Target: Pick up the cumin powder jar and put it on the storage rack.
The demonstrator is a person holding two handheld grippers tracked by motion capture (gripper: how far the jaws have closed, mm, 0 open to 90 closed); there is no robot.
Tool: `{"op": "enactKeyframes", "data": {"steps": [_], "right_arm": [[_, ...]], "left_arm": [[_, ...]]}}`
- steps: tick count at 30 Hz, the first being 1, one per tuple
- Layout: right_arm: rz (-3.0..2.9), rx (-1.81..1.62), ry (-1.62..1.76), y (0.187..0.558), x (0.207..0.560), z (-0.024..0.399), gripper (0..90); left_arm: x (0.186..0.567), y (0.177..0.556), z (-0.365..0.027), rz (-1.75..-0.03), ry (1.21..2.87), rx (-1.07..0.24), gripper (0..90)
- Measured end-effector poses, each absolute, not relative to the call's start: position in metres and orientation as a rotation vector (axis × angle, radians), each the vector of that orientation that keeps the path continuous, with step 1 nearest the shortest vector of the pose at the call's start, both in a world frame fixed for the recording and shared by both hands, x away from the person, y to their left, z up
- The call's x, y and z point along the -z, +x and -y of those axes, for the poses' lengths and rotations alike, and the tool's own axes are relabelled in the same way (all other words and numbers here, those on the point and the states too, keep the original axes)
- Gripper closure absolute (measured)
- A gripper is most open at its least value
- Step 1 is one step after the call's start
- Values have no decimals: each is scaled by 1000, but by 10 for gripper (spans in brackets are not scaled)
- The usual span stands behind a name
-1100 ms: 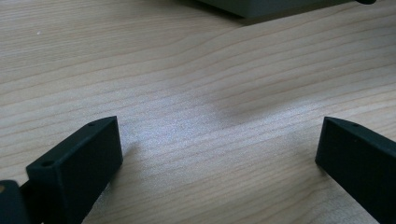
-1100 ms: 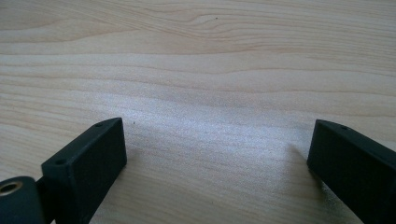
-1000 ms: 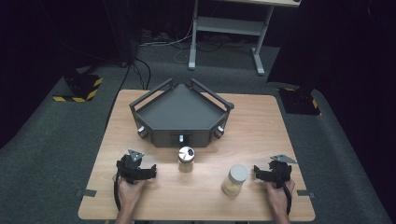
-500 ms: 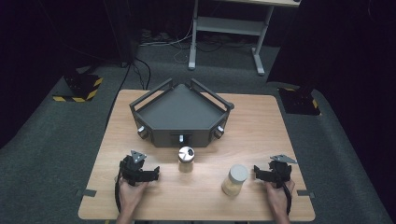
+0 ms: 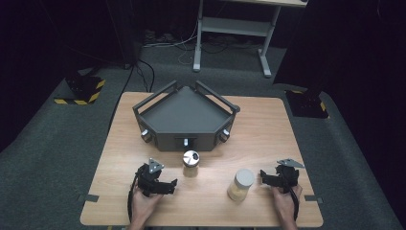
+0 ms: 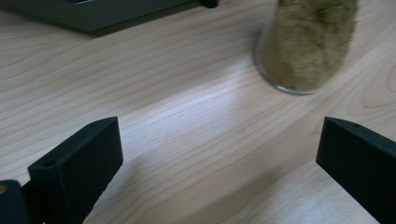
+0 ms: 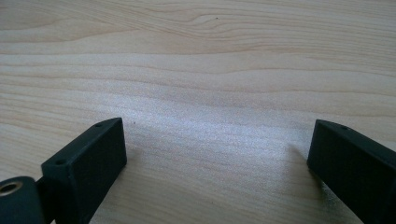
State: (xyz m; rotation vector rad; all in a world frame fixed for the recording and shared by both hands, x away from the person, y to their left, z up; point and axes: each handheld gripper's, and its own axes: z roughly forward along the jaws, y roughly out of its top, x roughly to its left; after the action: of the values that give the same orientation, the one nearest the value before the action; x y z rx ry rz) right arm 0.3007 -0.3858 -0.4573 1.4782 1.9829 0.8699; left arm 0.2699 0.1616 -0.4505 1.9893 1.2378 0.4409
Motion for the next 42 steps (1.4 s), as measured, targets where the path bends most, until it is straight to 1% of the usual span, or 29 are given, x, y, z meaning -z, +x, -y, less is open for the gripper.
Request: {"op": "enactKeyframes", "data": {"steps": [4, 14, 26, 36, 42], "right_arm": [[-1983, -870, 1478, 301, 457, 386, 38], [-1987, -871, 1473, 301, 457, 386, 39], [-1989, -873, 1469, 301, 457, 386, 43], [-1990, -874, 1469, 300, 457, 386, 45], [-1991, -875, 1468, 300, 457, 387, 45]], "left_arm": [[448, 273, -151, -1190, 2014, -422, 6], [443, 285, -131, -1158, 2043, -405, 7], [433, 298, -102, -1183, 2071, -426, 20], [425, 306, -86, -1200, 2075, -440, 23], [422, 314, -77, -1236, 2090, -433, 48]]}}
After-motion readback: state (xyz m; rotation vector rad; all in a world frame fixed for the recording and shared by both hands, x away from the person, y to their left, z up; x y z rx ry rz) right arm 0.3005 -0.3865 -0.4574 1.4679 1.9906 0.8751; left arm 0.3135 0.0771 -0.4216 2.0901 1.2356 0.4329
